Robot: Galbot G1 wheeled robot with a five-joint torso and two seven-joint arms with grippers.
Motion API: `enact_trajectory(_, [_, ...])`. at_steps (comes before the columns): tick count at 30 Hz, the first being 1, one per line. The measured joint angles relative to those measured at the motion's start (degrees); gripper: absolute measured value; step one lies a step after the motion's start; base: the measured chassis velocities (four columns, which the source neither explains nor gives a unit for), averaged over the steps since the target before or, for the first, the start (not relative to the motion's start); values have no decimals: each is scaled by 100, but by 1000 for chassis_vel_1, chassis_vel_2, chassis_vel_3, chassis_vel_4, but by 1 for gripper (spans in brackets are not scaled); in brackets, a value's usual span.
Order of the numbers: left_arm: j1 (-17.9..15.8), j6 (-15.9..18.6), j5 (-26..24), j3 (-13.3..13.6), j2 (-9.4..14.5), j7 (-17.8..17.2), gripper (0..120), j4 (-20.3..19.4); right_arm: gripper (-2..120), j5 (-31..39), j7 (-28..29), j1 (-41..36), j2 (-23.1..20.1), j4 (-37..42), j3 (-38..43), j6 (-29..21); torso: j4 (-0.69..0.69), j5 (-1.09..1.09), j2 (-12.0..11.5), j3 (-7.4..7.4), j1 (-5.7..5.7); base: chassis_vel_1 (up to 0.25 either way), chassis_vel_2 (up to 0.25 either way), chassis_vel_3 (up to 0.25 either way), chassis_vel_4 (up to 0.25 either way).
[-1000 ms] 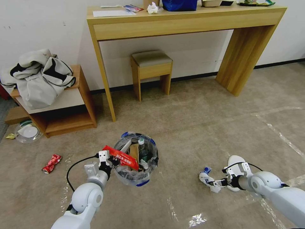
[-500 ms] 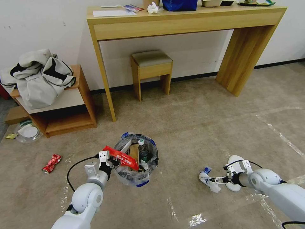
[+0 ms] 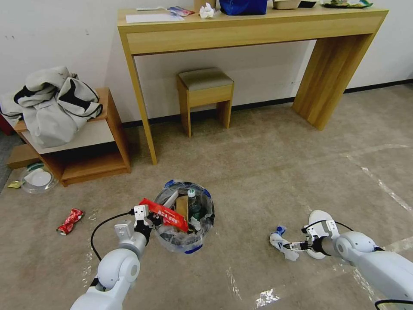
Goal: Pick up the trash bin and place the garbage on the floor into it.
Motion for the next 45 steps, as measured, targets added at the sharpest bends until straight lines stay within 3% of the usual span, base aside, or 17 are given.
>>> enact_trajectory(17, [45, -12, 27, 4, -14, 19, 1, -24, 96, -393, 6, 165, 371, -419, -51, 73, -1, -1, 0, 0, 0, 0, 0, 0, 0])
enact_trajectory(22, [87, -40, 23, -17, 29, 55, 1, -30, 79, -507, 71, 200, 509, -607, -52, 80, 0, 0, 0, 0, 0, 0, 0, 0, 0])
enact_trajectory(27, [109, -53, 23, -17, 36, 71, 1, -29, 72, -573, 152, 198, 592, -737, -44, 87, -1, 0, 0, 0, 0, 0, 0, 0, 0])
enact_trajectory(29, [120, -55, 31, -3, 34, 79, 1, -30, 62, -596, 192, 183, 626, -772, -31, 91, -1, 0, 0, 0, 0, 0, 0, 0, 0])
enact_trajectory(32, [123, -56, 36, 2, 28, 80, 1, -30, 59, -612, 210, 178, 639, -779, -21, 95, -1, 0, 0, 0, 0, 0, 0, 0, 0])
enact_trajectory(35, [131, -59, 62, 19, 8, 83, 1, -34, 40, -616, 304, 165, 656, -755, 2, 95, -1, -1, 0, 0, 0, 0, 0, 0, 0])
enact_trajectory(44, [163, -62, 103, 5, 13, 82, 1, -58, 12, -623, 383, 178, 683, -707, 1, 95, 0, -1, 0, 0, 0, 0, 0, 0, 0])
enact_trajectory(45, [177, -66, 113, 5, 8, 83, 1, -62, 4, -611, 440, 133, 666, -620, 25, 87, 0, 0, 0, 0, 0, 0, 0, 0, 0])
